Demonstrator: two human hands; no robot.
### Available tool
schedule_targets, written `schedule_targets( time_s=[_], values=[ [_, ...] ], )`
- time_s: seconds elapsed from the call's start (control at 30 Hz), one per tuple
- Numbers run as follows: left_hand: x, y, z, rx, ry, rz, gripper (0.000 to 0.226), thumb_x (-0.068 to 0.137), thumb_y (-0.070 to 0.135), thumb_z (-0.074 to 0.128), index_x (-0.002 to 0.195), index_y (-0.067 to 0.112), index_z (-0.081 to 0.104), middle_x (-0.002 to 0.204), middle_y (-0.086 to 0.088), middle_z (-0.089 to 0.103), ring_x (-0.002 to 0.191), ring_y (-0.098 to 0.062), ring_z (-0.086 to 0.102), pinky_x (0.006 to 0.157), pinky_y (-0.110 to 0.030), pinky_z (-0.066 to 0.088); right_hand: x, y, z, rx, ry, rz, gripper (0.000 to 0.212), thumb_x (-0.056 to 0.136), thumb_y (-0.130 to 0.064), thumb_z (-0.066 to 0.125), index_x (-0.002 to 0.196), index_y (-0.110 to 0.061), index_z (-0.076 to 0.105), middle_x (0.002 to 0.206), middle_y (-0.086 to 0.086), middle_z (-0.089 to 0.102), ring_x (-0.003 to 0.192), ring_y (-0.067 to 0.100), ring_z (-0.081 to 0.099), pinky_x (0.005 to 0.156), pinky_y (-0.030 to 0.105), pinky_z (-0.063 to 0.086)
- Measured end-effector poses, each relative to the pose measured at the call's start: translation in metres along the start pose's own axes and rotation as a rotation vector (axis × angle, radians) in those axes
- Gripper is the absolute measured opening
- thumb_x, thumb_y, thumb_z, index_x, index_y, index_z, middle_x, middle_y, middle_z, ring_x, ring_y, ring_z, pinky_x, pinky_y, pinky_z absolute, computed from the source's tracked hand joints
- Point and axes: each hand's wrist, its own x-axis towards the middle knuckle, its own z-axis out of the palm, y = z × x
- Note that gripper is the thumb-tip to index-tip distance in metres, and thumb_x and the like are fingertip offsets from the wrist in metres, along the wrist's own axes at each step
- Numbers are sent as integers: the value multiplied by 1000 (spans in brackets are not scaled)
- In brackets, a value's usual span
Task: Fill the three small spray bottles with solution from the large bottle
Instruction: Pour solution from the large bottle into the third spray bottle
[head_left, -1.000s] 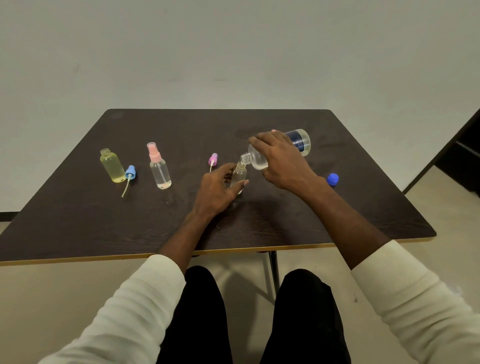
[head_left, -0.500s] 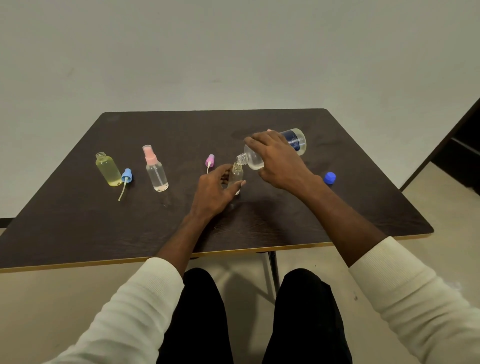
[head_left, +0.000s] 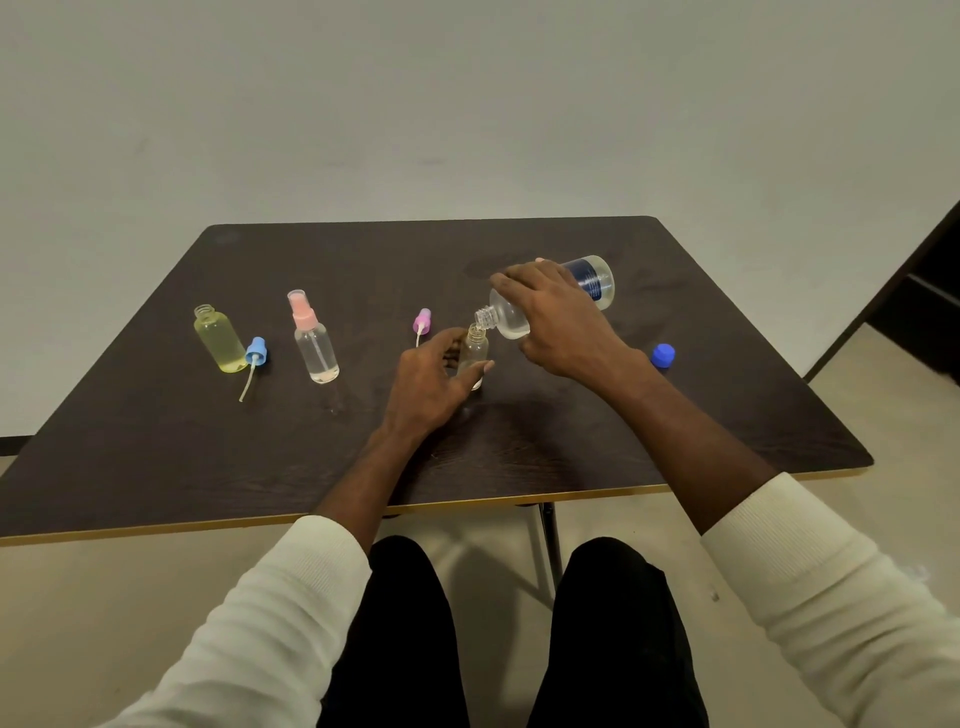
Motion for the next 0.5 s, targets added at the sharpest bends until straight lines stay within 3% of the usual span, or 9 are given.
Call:
schedule_targets(
  time_s=[0.13,0.5],
  values=[
    [0,2,-1,-2,-7,16,44,83,28,82,122,11,68,101,13,67,91,1,66,83,-8,51,0,1,1,-1,-4,-2,76,74,-10,78,142,-14,45,142,10,49,134,30,41,115,43,27],
    [-1,5,-3,9,-10,18,43,84,27,82,121,11,68,100,15,65,87,3,64,81,-3,47,0,0,1,2,0,-7,76,74,-9,77,143,-13,44,143,10,49,134,30,40,115,43,25]
  ],
)
